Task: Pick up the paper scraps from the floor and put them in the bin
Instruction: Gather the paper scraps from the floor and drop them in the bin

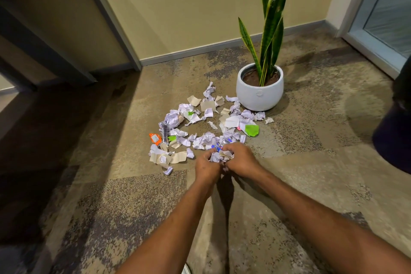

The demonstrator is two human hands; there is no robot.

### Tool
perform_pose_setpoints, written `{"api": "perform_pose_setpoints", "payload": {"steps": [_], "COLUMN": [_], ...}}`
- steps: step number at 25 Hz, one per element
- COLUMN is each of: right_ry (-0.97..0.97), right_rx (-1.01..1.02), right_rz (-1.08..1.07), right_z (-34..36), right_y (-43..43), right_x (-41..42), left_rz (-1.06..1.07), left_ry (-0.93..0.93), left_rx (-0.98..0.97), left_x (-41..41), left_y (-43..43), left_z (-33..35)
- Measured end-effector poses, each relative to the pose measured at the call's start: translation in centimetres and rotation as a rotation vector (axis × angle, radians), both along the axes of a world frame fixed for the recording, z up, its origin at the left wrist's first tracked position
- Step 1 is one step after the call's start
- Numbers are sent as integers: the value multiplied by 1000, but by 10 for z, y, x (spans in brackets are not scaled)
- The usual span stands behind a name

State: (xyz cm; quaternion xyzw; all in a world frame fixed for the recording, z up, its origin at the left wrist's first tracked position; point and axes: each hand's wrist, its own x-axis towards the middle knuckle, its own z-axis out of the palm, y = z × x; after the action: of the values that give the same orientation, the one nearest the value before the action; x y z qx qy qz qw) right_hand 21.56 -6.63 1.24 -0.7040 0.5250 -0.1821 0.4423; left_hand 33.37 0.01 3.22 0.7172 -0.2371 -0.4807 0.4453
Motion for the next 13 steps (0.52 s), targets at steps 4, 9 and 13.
{"api": "perform_pose_setpoints", "payload": {"steps": [4,9,13], "right_ry": [12,-2,-23], "right_rx": [-157,-370,-525], "right_rz": [-61,-196,-353], "right_z": [35,90,139], "right_y": [-28,-51,-58], "right_x": [-44,-109,-164], "left_rz": [-68,-108,-199], "left_ry": [11,60,102], "left_rx": [-118,-311,-450], "left_x": [-42,-108,-167], "left_y": [-34,-73,-101], "left_z": [32,82,125]}}
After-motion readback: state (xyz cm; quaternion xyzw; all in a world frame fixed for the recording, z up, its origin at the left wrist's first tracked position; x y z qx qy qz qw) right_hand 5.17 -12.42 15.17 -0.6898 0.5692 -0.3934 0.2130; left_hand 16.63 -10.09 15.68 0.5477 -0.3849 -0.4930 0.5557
